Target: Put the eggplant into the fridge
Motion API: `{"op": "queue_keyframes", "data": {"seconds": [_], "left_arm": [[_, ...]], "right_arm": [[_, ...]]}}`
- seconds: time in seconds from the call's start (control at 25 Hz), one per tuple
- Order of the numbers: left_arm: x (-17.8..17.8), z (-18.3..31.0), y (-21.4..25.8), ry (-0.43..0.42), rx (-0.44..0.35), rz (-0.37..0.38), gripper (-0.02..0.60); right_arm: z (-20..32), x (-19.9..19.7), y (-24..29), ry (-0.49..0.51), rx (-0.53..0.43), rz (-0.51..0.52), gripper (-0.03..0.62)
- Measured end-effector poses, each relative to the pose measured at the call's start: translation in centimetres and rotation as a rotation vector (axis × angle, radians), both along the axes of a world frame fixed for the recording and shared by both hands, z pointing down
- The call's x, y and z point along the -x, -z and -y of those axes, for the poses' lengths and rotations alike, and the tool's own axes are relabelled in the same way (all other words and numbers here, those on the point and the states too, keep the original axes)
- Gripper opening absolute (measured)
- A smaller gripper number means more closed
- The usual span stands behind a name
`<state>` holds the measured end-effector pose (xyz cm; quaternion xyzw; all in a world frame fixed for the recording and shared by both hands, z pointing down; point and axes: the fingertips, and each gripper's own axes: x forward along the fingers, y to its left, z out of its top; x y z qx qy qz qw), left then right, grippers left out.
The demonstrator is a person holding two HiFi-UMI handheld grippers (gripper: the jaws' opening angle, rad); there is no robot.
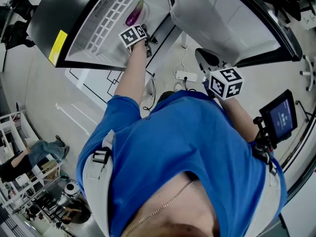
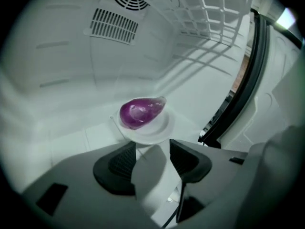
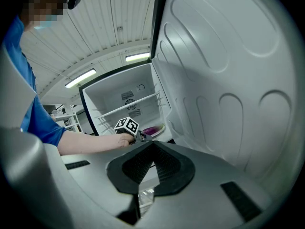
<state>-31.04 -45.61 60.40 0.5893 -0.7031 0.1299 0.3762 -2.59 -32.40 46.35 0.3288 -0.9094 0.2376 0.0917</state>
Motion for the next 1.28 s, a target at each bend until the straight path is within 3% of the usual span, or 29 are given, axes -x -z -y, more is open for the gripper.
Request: {"op": "queue_keyframes", "data": {"seconds": [0.12, 0.32, 0.76, 0.96, 1.12, 1.28], "left_arm": [[-0.2, -0.4, -0.1, -0.060, 0.021, 0.062, 0.212], [-0.4, -1.0, 0.4, -0.101, 0.009, 0.097, 0.212], [-0.7, -2.7, 1.9, -0.124, -0.103, 0.169, 0.209], [-0.5, -3.0, 2.6, -0.106, -0.148, 0.181, 0.140], [-1.2, -2.7, 3.2, -0.123, -0.190, 0.210, 0.008], [-2.6, -1.4, 3.4, -0.168, -0.193, 0.206, 0.008]], "right_arm": [[0.0, 0.1, 0.1, 0.002, 0.001, 0.001, 0.002], [0.0, 0.4, 0.3, 0.007, 0.002, 0.005, 0.002], [-0.4, 0.8, 0.4, 0.028, 0.004, 0.007, 0.002], [-0.6, 1.1, 0.5, 0.036, 0.006, 0.007, 0.002], [-0.6, 1.2, 0.5, 0.037, 0.006, 0.005, 0.002], [-0.5, 1.0, 0.6, 0.029, 0.002, 0.003, 0.002]]}}
